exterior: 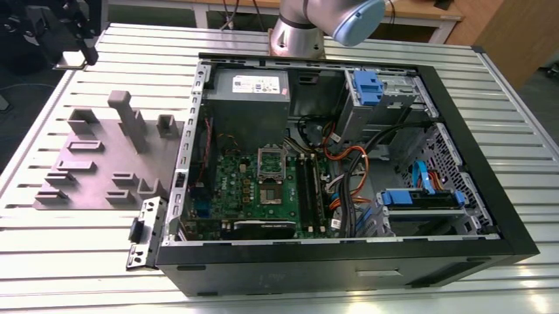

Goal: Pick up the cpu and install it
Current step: 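Pick up the cpu and move it towards the insertion slot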

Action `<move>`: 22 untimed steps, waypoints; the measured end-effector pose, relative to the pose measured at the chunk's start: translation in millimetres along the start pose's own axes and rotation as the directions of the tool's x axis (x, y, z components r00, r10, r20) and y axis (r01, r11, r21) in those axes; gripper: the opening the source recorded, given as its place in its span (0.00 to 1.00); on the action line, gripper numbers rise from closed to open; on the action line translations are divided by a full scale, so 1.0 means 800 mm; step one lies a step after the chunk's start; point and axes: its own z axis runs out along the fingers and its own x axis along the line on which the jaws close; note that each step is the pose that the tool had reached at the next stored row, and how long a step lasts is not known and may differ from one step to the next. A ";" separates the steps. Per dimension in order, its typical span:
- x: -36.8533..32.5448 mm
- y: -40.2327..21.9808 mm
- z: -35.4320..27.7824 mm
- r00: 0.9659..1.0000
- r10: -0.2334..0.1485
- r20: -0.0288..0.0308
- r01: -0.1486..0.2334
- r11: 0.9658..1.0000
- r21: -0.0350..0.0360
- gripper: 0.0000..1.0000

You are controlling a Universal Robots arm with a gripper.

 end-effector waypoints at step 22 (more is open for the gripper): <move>-0.0078 -0.0002 -0.0001 1.000 0.000 0.000 0.000 1.000 0.000 0.47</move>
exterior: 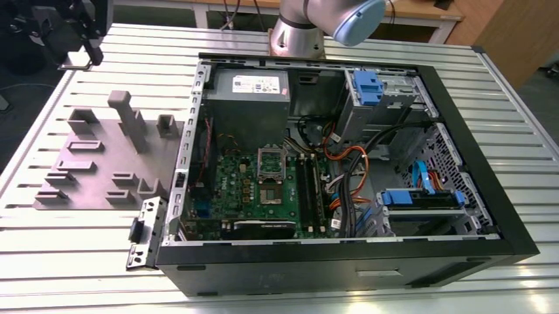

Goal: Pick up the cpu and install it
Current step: 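Pick up the cpu and move it towards the insertion slot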

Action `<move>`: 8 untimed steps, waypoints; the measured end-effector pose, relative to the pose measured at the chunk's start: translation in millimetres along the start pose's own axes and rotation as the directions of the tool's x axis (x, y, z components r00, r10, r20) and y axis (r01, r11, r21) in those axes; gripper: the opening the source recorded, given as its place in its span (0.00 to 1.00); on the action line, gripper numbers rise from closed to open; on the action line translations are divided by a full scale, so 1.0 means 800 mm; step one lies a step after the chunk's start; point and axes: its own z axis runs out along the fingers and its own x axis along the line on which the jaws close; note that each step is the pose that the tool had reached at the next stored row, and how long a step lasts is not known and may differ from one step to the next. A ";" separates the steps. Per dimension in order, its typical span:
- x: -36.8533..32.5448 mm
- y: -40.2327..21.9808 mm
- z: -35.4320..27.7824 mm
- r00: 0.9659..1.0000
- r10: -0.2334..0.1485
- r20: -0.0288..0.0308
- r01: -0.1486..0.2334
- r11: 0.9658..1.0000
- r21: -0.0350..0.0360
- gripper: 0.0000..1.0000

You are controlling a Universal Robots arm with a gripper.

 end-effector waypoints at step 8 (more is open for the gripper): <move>-0.0034 -0.0001 -0.0001 1.000 0.000 0.000 0.000 1.000 0.000 0.47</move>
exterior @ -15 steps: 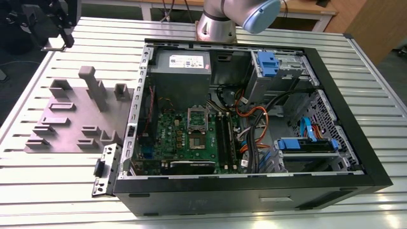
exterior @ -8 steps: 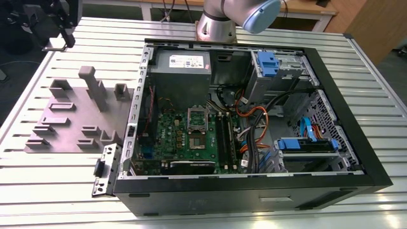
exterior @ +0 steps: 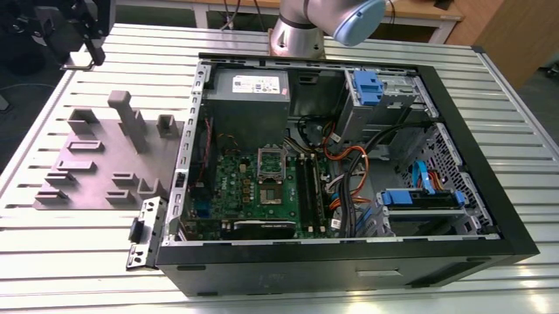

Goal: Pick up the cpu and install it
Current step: 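Pick up the cpu and move it towards the insertion slot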

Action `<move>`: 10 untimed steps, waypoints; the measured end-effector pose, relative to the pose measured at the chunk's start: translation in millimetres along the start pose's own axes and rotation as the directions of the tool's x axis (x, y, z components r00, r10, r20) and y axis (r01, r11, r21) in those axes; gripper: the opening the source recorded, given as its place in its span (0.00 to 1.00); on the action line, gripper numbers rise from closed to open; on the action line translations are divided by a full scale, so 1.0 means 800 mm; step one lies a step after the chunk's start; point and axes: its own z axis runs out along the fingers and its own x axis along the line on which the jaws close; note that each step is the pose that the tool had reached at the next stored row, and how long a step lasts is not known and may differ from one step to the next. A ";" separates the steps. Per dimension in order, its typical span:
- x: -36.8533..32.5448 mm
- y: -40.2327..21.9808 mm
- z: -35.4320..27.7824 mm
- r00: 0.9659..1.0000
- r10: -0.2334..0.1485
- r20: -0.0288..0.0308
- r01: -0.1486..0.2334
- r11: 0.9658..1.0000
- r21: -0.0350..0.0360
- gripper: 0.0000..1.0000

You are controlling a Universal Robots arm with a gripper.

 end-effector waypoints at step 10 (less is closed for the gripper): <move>-0.0072 -0.0001 -0.0001 1.000 0.000 0.000 0.000 1.000 0.000 0.47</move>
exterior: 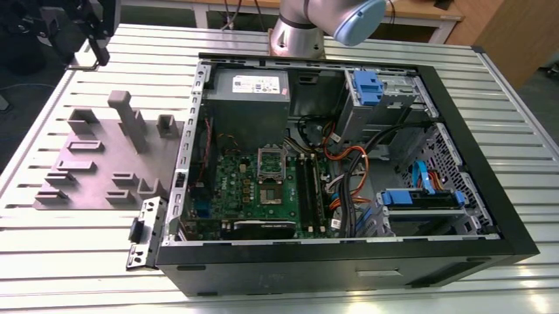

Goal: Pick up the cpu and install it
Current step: 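Pick up the cpu and move it towards the insertion slot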

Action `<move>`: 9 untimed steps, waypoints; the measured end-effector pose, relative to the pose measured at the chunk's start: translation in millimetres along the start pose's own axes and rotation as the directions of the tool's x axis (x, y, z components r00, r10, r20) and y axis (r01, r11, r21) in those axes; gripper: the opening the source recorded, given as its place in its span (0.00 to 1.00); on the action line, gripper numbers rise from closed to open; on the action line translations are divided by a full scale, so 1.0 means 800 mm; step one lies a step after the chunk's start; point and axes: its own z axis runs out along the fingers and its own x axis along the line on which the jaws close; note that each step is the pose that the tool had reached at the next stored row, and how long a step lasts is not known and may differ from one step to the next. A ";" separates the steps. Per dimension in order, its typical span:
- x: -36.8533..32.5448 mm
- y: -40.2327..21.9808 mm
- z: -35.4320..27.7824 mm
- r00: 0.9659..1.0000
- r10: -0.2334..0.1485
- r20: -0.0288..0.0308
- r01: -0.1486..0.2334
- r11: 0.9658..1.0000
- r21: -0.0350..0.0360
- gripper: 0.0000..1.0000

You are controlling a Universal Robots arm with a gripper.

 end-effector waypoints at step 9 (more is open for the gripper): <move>-0.0083 -0.0002 -0.0001 1.000 0.000 0.000 0.000 1.000 0.000 0.47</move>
